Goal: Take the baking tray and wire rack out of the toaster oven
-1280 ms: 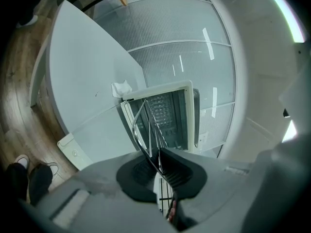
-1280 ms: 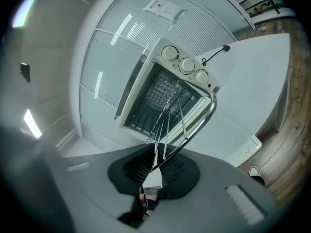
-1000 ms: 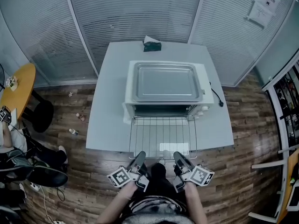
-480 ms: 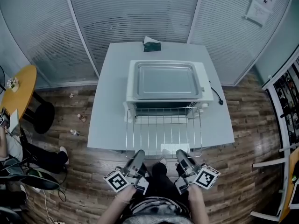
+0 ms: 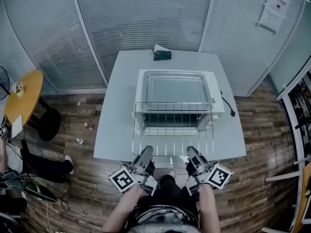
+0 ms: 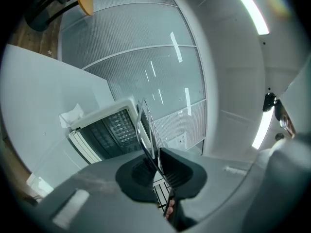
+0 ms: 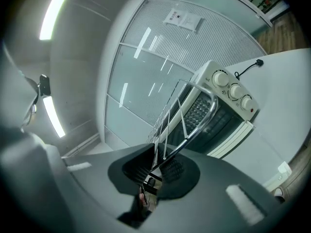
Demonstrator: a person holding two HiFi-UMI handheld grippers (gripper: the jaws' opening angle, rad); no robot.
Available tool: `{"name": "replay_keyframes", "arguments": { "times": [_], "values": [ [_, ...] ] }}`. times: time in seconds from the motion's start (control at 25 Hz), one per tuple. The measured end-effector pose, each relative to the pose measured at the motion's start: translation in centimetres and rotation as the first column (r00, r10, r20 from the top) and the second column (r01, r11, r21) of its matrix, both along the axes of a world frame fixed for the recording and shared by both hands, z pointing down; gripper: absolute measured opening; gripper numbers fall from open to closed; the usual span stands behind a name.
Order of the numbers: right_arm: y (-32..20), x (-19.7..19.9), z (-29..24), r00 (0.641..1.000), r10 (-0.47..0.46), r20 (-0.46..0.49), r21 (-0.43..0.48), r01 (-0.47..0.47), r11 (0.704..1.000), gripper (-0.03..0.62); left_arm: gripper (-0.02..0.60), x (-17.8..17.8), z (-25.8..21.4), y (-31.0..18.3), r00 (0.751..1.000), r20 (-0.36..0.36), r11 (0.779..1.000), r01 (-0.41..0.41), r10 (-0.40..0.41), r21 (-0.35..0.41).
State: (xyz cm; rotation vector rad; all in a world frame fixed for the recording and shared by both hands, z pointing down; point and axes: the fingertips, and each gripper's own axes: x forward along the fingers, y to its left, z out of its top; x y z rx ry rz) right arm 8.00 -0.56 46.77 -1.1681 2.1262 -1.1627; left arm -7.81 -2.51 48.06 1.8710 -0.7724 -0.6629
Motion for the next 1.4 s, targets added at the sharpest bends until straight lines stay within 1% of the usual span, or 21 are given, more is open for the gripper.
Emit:
{"name": "replay_keyframes", "arguments": {
  "times": [0.16,0.32,0.44,0.56,0.64,0.72,0.76,0.84,0.92,0.96,1.0,1.04,1.08,1.12,1.16,1.2,1.24,1.28,1.32,1.36,1.4],
  "values": [
    [-2.6,0.4,-0.6,1.0,-0.004,-0.002,-0.006,0.004,1.0,0.023,0.008,0.5,-0.8,-2.5,1.0,0.009,1.0,-0.007,0.007,0.006],
    [-5.5,1.3,-0.9,1.0,0.0,0.002,-0.031,0.0,1.0,0.029,0.008,1.3,-1.5,-5.3,1.0,-0.004,1.0,-0.005,0.005,-0.015],
    [-7.9,1.8,-1.5,1.0,-0.008,0.006,-0.029,0.008,1.0,0.031,0.008,1.9,-1.6,-7.5,1.0,-0.02,0.999,0.005,-0.006,-0.046],
    [-10.0,2.6,-1.4,1.0,-0.01,0.014,-0.051,0.011,0.999,0.035,0.008,2.4,-1.6,-9.4,0.999,-0.048,0.996,0.017,-0.021,-0.091],
    [-11.3,3.0,-1.5,1.0,-0.016,0.018,-0.049,0.017,0.999,0.034,0.008,2.7,-1.8,-10.4,0.998,-0.05,0.995,0.025,-0.03,-0.094],
    [-12.3,3.4,-1.0,1.0,0.001,0.029,-0.087,0.002,0.996,0.032,0.008,2.9,-1.5,-11.3,0.998,-0.048,0.994,0.035,-0.041,-0.108],
    [-12.7,3.5,-1.0,1.0,0.002,0.03,-0.089,0.0,0.996,0.032,0.008,3.0,-1.4,-11.7,0.998,-0.051,0.993,0.039,-0.045,-0.112],
    [-13.6,3.4,-1.5,1.0,-0.007,0.027,-0.062,0.009,0.998,0.031,0.009,3.1,-1.5,-12.5,0.997,-0.065,0.994,0.04,-0.046,-0.1],
    [-14.0,3.6,-1.8,1.0,-0.006,0.028,-0.046,0.007,0.999,0.039,0.014,3.4,-1.8,-13.0,0.997,-0.059,0.996,0.05,-0.054,-0.08],
    [-14.1,4.0,-2.1,1.0,-0.003,0.027,-0.029,0.004,1.0,0.054,0.017,3.5,-2.0,-13.2,0.997,-0.046,0.996,0.064,-0.067,-0.068],
    [-14.0,4.6,-2.4,1.0,0.005,0.025,-0.014,-0.004,1.0,0.102,0.02,3.7,-2.3,-13.3,0.996,-0.03,0.995,0.082,-0.083,-0.052],
    [-13.9,5.2,-2.5,1.0,0.014,0.016,-0.003,-0.014,1.0,0.137,0.043,3.8,-2.5,-13.2,0.995,-0.01,0.995,0.098,-0.098,-0.03],
    [-13.7,5.6,-2.5,1.0,0.021,-0.005,0.003,-0.021,1.0,0.184,0.07,3.5,-2.7,-13.1,0.994,0.012,0.994,0.106,-0.106,0.001],
    [-13.3,5.8,-2.3,0.999,0.025,-0.041,0.004,-0.025,1.0,0.237,0.08,3.1,-2.9,-13.0,0.993,0.041,0.994,0.106,-0.108,0.039],
    [-12.8,5.9,-1.9,0.996,0.027,-0.089,0.005,-0.026,1.0,0.266,0.114,2.3,-3.0,-12.7,0.99,0.082,0.991,0.106,-0.112,0.081],
    [-12.3,6.0,-1.4,0.99,0.026,-0.14,0.01,-0.025,1.0,0.295,0.157,1.4,-2.8,-12.4,0.982,0.139,0.986,0.107,-0.124,0.124],
    [-11.8,6.3,-1.1,0.982,0.029,-0.189,0.021,-0.025,0.999,0.333,0.19,0.6,-2.6,-12.0,0.969,0.203,0.98,0.107,-0.141,0.168],
    [-11.3,6.8,-1.0,0.972,0.039,-0.233,0.039,-0.03,0.999,0.347,0.219,0.2,-2.4,-11.7,0.954,0.258,0.974,0.102,-0.154,0.203],
    [-10.9,7.4,-1.0,0.959,0.058,-0.276,0.061,-0.043,0.997,0.353,0.227,0.1,-2.4,-11.5,0.942,0.295,0.972,0.096,-0.158,0.216],
    [-10.6,8.2,-1.2,0.943,0.087,-0.322,0.085,-0.063,0.994,0.356,0.229,0.2,-2.3,-11.5,0.937,0.313,0.974,0.092,-0.155,0.207],
    [-10.4,8.8,-1.5,0.919,0.122,-0.374,0.111,-0.086,0.99,0.373,0.235,0.2,-2.0,-11.6,0.933,0.326,0.979,0.095,-0.151,0.182]
  ]
}}
